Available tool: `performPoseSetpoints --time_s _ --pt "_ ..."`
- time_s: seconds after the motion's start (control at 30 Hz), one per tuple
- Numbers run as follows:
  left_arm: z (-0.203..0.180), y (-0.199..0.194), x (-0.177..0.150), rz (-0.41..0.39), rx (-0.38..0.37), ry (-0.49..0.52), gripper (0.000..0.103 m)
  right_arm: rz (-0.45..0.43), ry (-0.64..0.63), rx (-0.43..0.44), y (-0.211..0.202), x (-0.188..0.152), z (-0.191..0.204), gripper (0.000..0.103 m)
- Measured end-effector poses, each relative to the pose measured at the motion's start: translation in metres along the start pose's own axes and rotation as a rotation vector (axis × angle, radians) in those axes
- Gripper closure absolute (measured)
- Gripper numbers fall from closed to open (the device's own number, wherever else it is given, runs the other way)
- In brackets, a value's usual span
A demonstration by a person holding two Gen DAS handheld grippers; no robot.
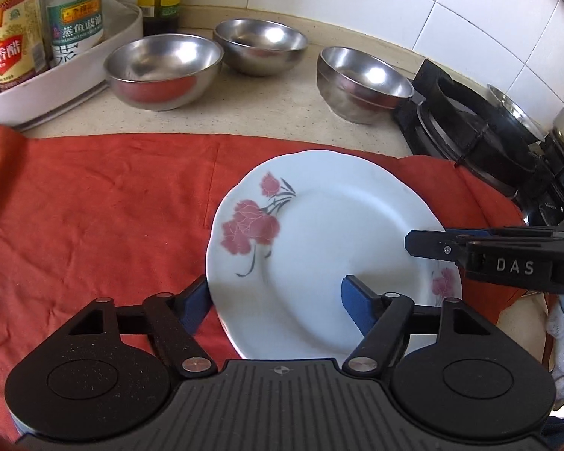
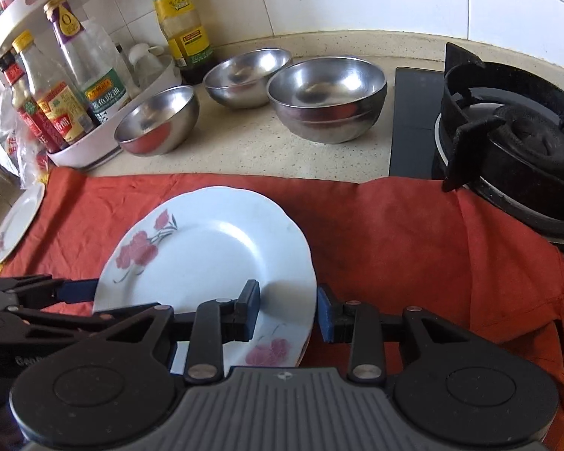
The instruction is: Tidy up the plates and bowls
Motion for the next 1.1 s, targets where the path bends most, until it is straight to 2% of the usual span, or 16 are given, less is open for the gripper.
performPoseSetpoints --time_s 0.17,0.4,0.6,0.73,0.87,1.1 --pt "0.004 -0.003 0.002 0.001 0.014 -0.042 0.026 0.002 0.008 0.023 0.001 0.0 0.0 0.068" --pt "0.026 -0.018 0.008 -0.05 0.06 -0.105 0.026 0.008 0.0 0.07 0.011 0.01 0.018 0.068" --pt "0.061 -0.02 0.006 -0.049 0.118 -0.18 0.026 -0.032 -0.071 0.115 0.03 0.035 0.055 0.068" --pt "0.087 -0.022 0.008 -0.065 0.149 -0.219 0.026 0.005 -0.089 0.132 0.057 0.046 0.078 0.068" --pt "0.104 -0.022 0.012 -0.076 0.158 -0.248 0.026 -0.003 -0.114 0.123 0.07 0.057 0.097 0.068" --pt "0.126 -0.031 0.012 -0.097 0.099 -0.28 0.033 -0.003 -0.144 0.101 0.078 0.061 0.107 0.068"
Point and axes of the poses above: each gripper's, at about its wrist camera, not at the fingertips, and y roughly the way its jaws point, z to its left, x to its top, the point moved 3 cm from there along y, roughly the way its jaws point, and after that the axes turned 2 degrees about -y, right-handed, at the moved point
